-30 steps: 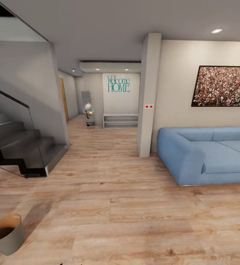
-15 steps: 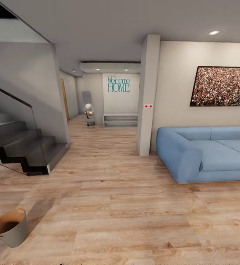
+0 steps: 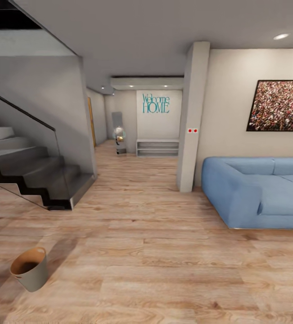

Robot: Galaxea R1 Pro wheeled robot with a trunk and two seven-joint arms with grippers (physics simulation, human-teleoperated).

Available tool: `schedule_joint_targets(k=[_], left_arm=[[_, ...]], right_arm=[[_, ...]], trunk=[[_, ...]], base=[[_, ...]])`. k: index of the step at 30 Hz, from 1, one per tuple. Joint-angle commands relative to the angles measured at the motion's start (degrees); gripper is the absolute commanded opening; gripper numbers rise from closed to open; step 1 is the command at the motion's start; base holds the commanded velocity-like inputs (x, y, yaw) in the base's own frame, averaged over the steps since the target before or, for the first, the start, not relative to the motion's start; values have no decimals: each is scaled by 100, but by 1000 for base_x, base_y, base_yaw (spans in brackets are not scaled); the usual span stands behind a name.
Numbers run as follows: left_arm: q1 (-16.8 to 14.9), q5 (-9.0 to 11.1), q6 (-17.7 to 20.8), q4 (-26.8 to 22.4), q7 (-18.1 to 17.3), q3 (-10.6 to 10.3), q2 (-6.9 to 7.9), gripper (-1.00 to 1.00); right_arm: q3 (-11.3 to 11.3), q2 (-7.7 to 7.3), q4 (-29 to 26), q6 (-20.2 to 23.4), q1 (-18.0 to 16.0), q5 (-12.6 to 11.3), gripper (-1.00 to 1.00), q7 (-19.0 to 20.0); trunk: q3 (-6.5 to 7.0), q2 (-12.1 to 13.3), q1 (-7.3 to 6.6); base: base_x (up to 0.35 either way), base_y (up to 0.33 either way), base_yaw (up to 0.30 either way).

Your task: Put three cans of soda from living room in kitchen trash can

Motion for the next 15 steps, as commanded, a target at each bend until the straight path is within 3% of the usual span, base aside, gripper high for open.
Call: schedule_joint_targets(k=[1, 15], left_arm=[[0, 0, 0, 0, 0, 0, 0, 100], [0, -4, -4, 2, 6, 3, 0, 100]], right_arm=[[0, 0, 0, 0, 0, 0, 100, -1], [11, 1, 4, -1, 0, 1, 100, -91]], trunk=[[2, 0, 0], [37, 0, 0]], base=[[-1, 0, 248], [0, 0, 255]])
